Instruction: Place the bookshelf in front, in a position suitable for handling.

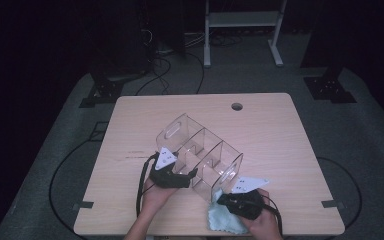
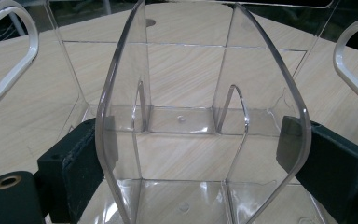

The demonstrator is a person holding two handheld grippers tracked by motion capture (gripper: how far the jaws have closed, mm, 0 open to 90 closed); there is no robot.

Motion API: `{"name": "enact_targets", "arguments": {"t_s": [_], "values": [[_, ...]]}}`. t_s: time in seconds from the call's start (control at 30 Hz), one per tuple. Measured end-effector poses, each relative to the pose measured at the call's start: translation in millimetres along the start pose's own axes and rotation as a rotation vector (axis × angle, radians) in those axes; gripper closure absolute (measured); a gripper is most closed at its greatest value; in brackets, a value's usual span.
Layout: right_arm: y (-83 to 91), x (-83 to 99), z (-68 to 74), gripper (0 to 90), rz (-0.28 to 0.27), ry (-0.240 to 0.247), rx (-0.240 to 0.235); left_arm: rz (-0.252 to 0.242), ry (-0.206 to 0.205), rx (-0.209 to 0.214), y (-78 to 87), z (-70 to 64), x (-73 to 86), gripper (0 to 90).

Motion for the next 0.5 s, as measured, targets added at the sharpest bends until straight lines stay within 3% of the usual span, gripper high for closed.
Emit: {"name": "enact_targets", "arguments": {"t_s": [0.17, 0.3, 0.5], "values": [[20.6, -20.1, 2.2, 84.4, -0.081, 0.007, 0.010, 0.001, -0.005, 0.003, -0.5, -1.0, -0.1, 8.9], [24.4, -23.3, 1.8, 84.4, -0.105, 0.004, 0.008, 0.000, -0.005, 0.003, -0.6, -1.1, -0.1, 9.0], [16.5, -15.0, 1.8, 84.4, -0.056, 0.002, 0.009, -0.001, -0.005, 0.003, -0.6, -1.1, 0.0, 9.0]]}}
Point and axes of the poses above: each handheld gripper's, and its own axes: y roughly backward along the jaws, x roughly out of its underside, z roughly to its left, the point moved 6 cm from there along -y, roughly forward along the jaws, and after that the axes turned 3 degrees about -y, right-handed, at the moved point
